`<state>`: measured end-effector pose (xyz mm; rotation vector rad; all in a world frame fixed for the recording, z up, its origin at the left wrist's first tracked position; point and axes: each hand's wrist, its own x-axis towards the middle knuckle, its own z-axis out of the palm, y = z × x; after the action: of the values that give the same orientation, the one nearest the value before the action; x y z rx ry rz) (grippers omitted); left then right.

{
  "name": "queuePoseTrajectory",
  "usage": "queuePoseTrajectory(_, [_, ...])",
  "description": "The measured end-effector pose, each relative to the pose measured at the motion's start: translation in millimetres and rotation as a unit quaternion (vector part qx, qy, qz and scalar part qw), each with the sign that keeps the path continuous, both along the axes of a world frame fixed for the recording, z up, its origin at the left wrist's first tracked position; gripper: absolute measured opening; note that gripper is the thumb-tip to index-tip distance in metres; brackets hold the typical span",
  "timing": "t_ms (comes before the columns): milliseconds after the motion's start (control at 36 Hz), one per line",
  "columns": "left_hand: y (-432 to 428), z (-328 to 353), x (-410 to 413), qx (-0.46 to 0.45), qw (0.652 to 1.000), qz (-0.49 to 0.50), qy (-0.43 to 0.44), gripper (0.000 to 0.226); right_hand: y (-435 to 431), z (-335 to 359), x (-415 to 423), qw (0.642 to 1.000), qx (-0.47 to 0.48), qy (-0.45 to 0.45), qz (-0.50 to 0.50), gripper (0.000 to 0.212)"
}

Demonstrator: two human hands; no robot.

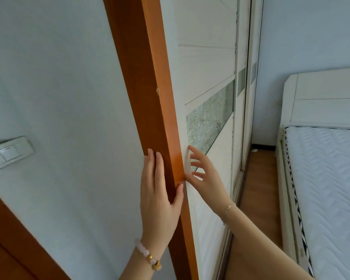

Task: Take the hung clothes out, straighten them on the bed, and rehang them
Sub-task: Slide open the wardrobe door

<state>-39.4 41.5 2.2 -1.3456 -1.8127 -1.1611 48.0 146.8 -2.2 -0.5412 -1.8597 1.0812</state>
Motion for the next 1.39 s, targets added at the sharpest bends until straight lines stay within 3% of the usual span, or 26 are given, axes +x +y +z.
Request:
queuePoseTrajectory(361, [-6.2,0.7,15.4,0.017,1.0,0.004,-0.023,0.064,20.0,0.8,2.6,1.0,-0.006,0.029,0.003,0.066])
queuePoseTrajectory(472, [-4.7,-16.4,42.1,0.05,0.998,-0.007,0.023,0.055,37.0,2.0,2.3,0.999,-0.003,0.04,0.011,0.066])
queuePoseTrajectory(583, [19.8,-42.4,66.1,0.011,0.998,-0.046,0.042,0.058,61.5,3.2,2.7,0.999,0.006,0.045,0.022,0.067])
queuePoseTrajectory(667, [51.0,-46.3,70.9,-0.04,0.998,-0.028,-0.029,0.057,84.8,3.3,2.9,0.998,0.01,0.047,0.033,0.068])
queuePoseTrajectory(833, [132.0,-56.9,52.3,-0.017,0.979,-0.004,-0.205,0.078,136.6,3.4,1.6,0.997,0.05,0.038,0.038,0.072])
queuePoseTrajectory(1000, [207.1,-48.9,32.4,-0.018,0.927,-0.067,-0.369,0.065,186.2,4.3,-0.1,0.967,0.252,-0.003,-0.04,0.072])
queuePoseTrajectory(1111, [243.6,-50.8,27.5,-0.003,0.918,-0.062,-0.393,0.051,219.8,4.1,-3.5,0.955,0.296,-0.012,-0.018,0.078])
queuePoseTrajectory(1389, [311.2,-46.8,20.1,-0.004,0.915,-0.054,-0.4,0.047,291.7,5.5,-5.1,0.952,0.305,-0.021,0.018,0.075])
